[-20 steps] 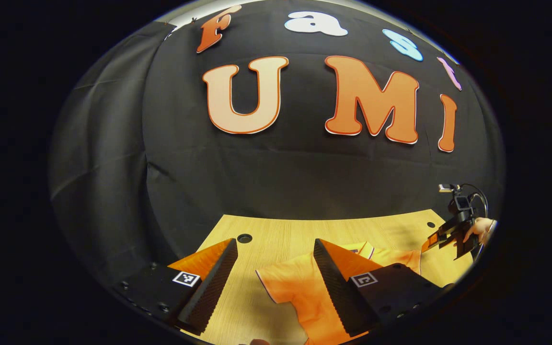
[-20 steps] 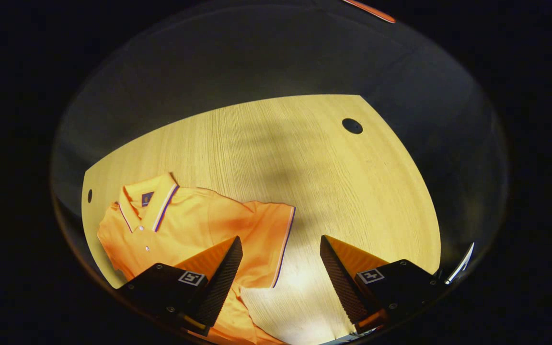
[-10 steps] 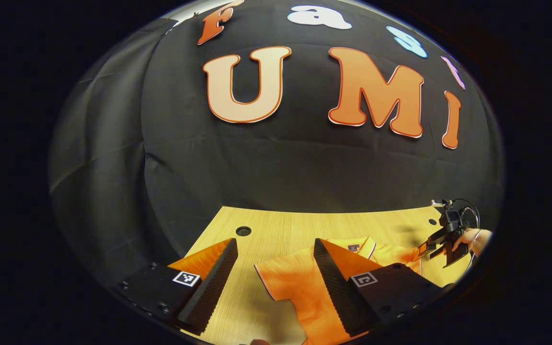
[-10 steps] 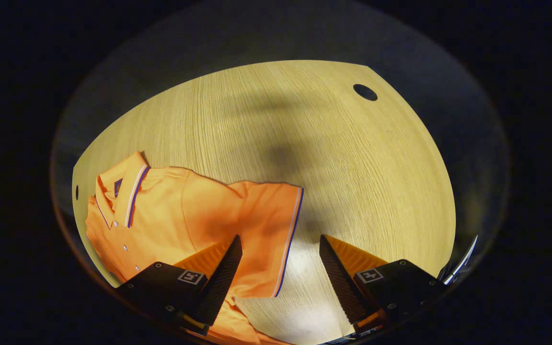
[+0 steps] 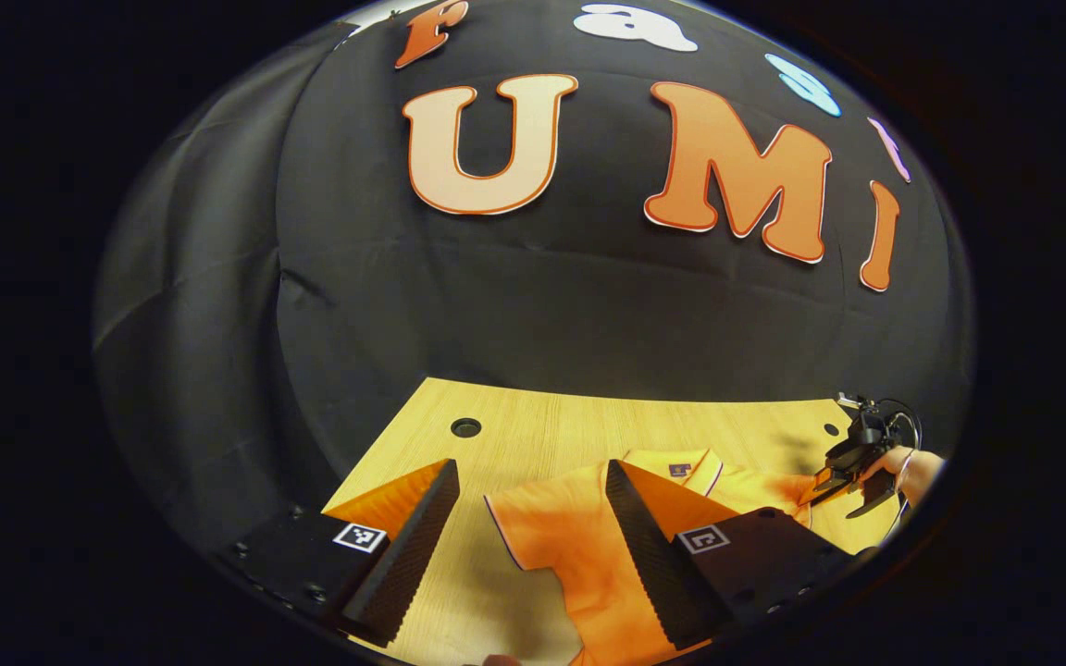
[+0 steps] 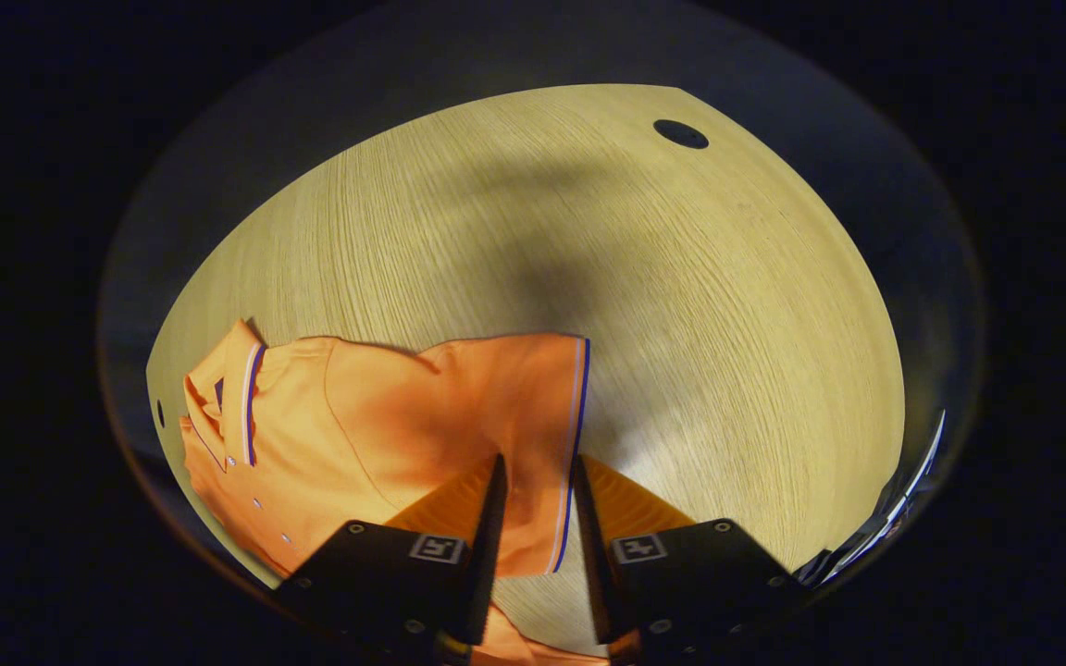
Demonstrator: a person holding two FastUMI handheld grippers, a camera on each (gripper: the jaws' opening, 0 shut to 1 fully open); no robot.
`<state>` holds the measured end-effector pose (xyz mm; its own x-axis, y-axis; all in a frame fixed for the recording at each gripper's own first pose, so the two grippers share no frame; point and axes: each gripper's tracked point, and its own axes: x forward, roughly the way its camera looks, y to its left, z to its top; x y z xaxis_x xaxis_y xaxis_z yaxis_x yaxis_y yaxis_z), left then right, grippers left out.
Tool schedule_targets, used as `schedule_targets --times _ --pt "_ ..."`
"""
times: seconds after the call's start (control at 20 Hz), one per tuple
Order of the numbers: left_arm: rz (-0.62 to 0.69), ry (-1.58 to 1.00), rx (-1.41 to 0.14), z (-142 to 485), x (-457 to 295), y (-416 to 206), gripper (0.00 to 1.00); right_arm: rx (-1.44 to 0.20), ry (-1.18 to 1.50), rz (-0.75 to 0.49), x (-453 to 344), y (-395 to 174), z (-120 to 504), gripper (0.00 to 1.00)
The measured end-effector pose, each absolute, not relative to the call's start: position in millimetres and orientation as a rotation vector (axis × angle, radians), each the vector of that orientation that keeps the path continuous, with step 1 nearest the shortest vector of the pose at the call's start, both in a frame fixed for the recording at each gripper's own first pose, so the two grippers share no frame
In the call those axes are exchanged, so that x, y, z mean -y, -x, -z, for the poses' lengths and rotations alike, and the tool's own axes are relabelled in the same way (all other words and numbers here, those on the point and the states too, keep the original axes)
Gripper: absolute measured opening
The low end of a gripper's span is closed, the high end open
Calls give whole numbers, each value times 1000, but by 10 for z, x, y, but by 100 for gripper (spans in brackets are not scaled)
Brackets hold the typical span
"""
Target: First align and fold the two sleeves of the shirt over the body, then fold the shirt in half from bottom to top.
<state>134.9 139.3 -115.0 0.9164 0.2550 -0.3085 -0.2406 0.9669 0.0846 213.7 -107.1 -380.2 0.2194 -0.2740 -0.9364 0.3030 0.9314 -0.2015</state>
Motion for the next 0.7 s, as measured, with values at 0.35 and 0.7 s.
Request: schedule_targets --times 0.35,0.7 --pt "-257 -69 -303 1043 -1441 -1315 98 -1205 -93 352 1024 -2178 3765 1" --pt "-256 -68 -272 914 -1524 -1211 98 -1103 3 295 761 -2311 3282 0"
